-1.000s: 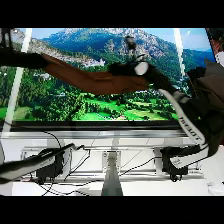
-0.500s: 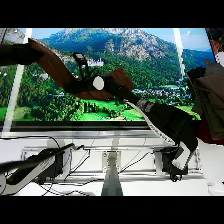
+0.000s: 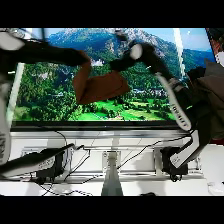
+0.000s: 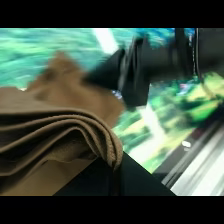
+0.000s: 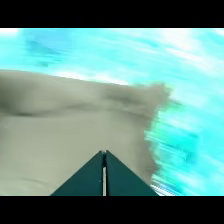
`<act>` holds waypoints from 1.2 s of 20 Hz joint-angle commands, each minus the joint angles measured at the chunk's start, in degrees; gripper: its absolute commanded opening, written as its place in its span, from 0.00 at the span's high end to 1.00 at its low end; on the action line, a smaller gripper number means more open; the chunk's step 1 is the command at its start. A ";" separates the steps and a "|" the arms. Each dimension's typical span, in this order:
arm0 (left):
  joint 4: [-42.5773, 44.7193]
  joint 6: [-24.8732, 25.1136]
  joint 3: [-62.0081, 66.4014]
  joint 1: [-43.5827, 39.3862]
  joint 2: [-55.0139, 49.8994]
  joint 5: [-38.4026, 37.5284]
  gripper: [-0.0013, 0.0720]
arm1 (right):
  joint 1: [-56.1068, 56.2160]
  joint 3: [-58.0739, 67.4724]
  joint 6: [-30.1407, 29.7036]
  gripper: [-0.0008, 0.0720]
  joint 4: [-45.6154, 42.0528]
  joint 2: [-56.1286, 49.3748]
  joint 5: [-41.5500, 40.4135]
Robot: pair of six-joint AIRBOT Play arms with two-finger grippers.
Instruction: Fold the clothes and pants, and hang the long-sleeved shirts on hangers.
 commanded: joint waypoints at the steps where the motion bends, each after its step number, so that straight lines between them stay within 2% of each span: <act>1: -5.22 0.02 0.00 -12.72 -9.70 14.60 0.37 | -15.04 0.09 -3.52 0.96 -3.39 1.03 14.16; 2: -5.20 0.00 0.00 -14.95 -11.63 17.66 0.00 | -18.51 0.09 -6.29 0.95 -2.23 0.98 16.09; 3: -5.14 0.11 0.00 -16.44 -13.07 19.54 0.00 | -21.66 0.09 -8.02 0.83 -0.92 0.92 17.51; 4: -5.14 0.11 0.00 -16.85 -13.79 20.00 0.00 | -24.68 0.07 -8.11 0.50 0.46 0.74 18.34; 5: -4.90 0.11 0.00 -16.79 -13.90 19.96 0.00 | -27.32 0.07 -8.11 0.37 2.67 0.28 19.04; 6: -3.76 0.11 0.00 -16.11 -13.73 19.85 0.00 | -29.31 -0.28 -8.13 0.36 6.03 -0.31 19.63; 9: 0.79 0.07 0.00 -13.16 -12.28 17.57 0.00 | -31.69 -4.24 -9.27 0.21 21.49 -3.19 19.58; 12: 1.97 0.04 0.00 -10.19 -10.40 15.69 0.00 | -27.43 -9.33 -12.41 0.21 35.21 -7.10 17.40; 15: 1.95 0.04 0.02 -8.92 -9.49 13.70 0.00 | -18.32 -11.32 -13.38 0.20 44.59 -11.72 12.79; 17: 1.97 0.04 0.00 -8.90 -9.51 11.21 0.00 | -12.09 -11.28 -13.38 0.21 50.84 -14.16 9.88; 19: 1.97 0.04 0.00 -8.90 -9.51 9.44 0.00 | -6.69 -11.28 -12.96 0.22 52.50 -15.28 6.08; 20: 1.97 0.04 0.02 -8.79 -9.49 8.59 0.00 | -4.68 -11.26 -12.98 0.29 52.00 -15.28 3.93; 21: 1.97 0.04 0.02 -8.55 -9.42 7.74 0.01 | -3.23 -10.75 -13.03 0.47 51.93 -15.28 2.67; 23: 1.99 0.07 0.02 -7.74 -8.90 5.88 0.01 | -2.69 -7.93 -13.27 0.96 50.10 -15.21 3.17; 24: 2.01 0.07 0.02 -7.08 -8.37 5.05 0.01 | -3.28 -6.08 -13.27 0.96 48.54 -14.91 4.28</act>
